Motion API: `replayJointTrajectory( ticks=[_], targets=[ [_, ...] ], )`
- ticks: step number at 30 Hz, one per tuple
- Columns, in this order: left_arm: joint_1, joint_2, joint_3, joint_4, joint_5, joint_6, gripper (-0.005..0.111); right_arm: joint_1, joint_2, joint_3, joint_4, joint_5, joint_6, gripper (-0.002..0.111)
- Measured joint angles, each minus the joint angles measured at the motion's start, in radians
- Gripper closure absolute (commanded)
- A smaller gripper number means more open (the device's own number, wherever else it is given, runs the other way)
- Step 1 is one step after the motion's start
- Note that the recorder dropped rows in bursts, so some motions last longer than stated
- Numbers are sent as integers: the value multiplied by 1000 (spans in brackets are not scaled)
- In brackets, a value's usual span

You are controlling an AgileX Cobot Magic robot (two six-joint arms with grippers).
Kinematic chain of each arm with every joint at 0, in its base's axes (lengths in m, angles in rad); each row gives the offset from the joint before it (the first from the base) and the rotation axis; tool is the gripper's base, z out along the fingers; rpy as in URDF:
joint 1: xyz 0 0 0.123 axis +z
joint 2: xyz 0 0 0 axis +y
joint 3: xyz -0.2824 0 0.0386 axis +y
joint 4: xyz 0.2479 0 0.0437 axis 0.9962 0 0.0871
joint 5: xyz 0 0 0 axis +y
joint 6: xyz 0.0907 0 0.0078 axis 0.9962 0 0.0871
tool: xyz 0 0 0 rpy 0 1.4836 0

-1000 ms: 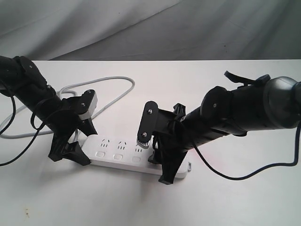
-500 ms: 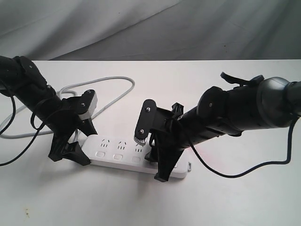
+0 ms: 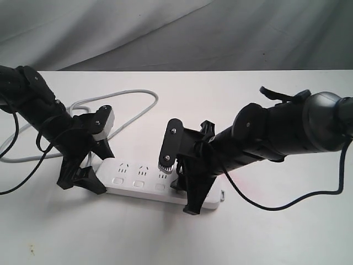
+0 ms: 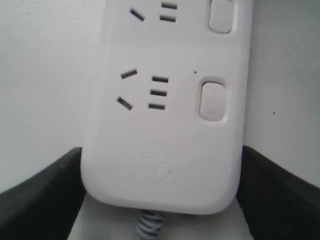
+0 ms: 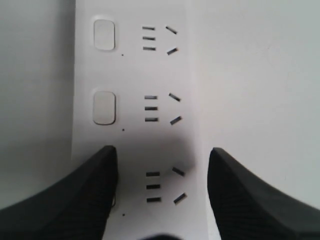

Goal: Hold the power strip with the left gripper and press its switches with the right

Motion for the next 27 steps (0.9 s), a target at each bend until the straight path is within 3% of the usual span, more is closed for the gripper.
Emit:
replayJointTrajectory(
  ticks=[27],
  targets=[
    [0,0,0,-2,2,0,54,-53,-176,120,4,1,-29,56]
  ],
)
